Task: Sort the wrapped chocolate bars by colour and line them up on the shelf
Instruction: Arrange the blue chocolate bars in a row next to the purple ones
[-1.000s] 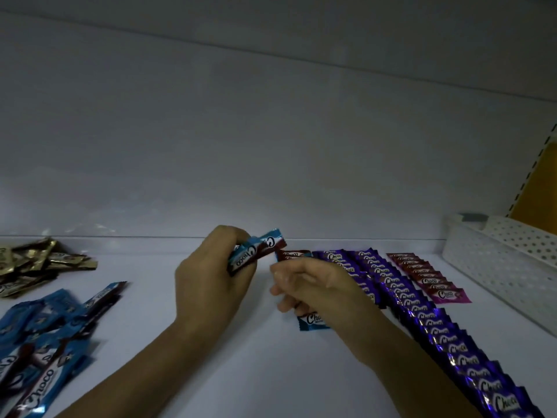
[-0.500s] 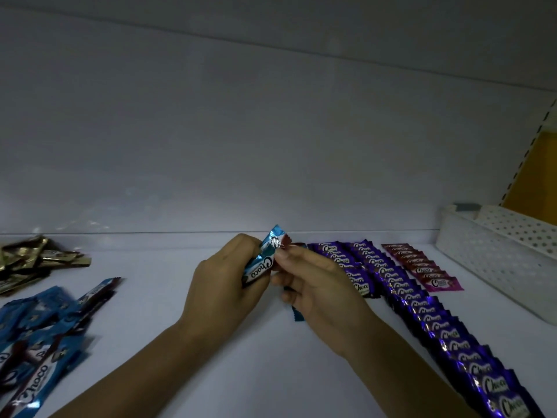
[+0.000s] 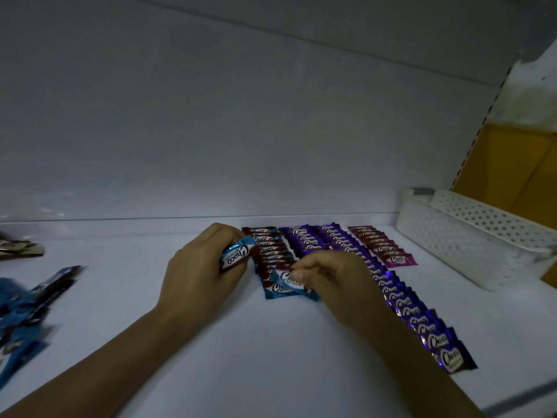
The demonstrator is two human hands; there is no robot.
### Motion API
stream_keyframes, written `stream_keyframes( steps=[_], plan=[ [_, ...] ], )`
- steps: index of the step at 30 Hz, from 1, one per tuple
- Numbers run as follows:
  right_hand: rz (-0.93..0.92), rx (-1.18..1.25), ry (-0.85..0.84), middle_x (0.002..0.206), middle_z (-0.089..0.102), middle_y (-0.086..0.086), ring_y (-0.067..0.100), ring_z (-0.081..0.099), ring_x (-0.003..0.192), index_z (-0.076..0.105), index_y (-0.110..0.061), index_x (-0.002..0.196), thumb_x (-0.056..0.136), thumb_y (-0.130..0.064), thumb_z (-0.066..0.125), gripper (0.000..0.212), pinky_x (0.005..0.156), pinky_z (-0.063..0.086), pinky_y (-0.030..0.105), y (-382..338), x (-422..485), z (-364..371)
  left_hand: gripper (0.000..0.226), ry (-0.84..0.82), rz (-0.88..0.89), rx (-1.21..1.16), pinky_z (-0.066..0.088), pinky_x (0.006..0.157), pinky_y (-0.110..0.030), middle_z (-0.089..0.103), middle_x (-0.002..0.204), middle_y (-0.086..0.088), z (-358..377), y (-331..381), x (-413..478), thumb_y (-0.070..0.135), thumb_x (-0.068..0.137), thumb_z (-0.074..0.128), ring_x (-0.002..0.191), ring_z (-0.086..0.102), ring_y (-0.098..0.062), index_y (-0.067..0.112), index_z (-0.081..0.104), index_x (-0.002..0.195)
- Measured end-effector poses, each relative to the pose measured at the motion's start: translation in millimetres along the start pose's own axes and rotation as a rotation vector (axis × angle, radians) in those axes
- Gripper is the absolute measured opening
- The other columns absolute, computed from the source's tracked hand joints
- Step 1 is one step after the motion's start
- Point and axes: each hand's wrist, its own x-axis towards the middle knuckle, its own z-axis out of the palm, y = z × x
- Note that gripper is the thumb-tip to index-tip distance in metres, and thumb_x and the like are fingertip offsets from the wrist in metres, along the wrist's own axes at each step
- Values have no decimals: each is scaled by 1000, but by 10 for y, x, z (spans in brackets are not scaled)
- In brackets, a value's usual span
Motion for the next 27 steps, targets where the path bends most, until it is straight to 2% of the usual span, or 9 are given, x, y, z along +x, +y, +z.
stream_keyframes(
  steps=[3,5,9,16,18,21,23,25,27],
  plan=[
    [-55,-165,-35,85,66,-9,3,59,80,74,-17,86,86,-18,66,8,79,45,25,84,-44,98,12,23,-73,36,42,52,-29,58,78,8,-12,-15,-5,24,86,68,64,54,-13,18,59,81],
    [-98,-277,-40,92,62,-11,3,54,88,73,-19,90,89,-24,62,12,86,36,30,105,-48,133,16,24,-108,50,40,51,-30,55,74,7,-18,-28,-8,26,87,66,63,52,-15,16,57,79],
    [-153,-388,-7,100,58,-11,4,48,97,72,-24,97,93,-30,55,18,80,20,23,111,-40,172,18,10,-134,59,39,51,-30,52,72,7,-13,-21,-9,26,88,65,63,51,-15,16,55,77],
    [-178,-412,44,98,60,-8,8,50,98,70,-22,92,91,-30,59,13,78,20,24,61,-28,232,19,-30,-129,76,41,50,-32,48,68,10,-12,-8,-12,26,87,67,61,50,-12,18,53,76],
    [-157,-415,60,98,58,-10,5,49,97,66,-22,92,88,-35,62,14,81,22,23,67,-27,243,24,-38,-102,96,34,47,-27,45,63,12,-21,10,-11,28,86,67,56,46,-8,23,48,72],
    [-74,-102,67,92,59,-12,0,54,87,62,-26,91,80,-47,66,24,84,39,22,-30,-54,253,30,-66,1,172,24,44,-20,42,57,12,-64,70,-17,28,81,73,48,44,-11,26,45,70],
    [-38,178,31,86,62,-9,2,59,80,62,-33,92,75,-49,71,25,74,49,19,-138,-80,279,29,-85,99,247,24,43,-17,53,60,8,-86,125,-23,22,72,81,45,52,-19,21,53,71],
    [-96,240,43,80,62,-8,3,59,75,64,-31,87,76,-32,75,15,68,48,14,-170,-91,310,27,-99,174,287,27,39,-19,59,62,4,-88,185,-29,22,65,80,42,53,-21,19,54,70],
    [-98,290,96,74,64,-6,3,61,68,66,-20,80,81,-13,72,10,63,47,14,-151,-67,297,19,-155,168,259,34,39,-23,61,64,6,-76,250,-28,32,69,71,46,56,-18,22,55,71]
  ],
)
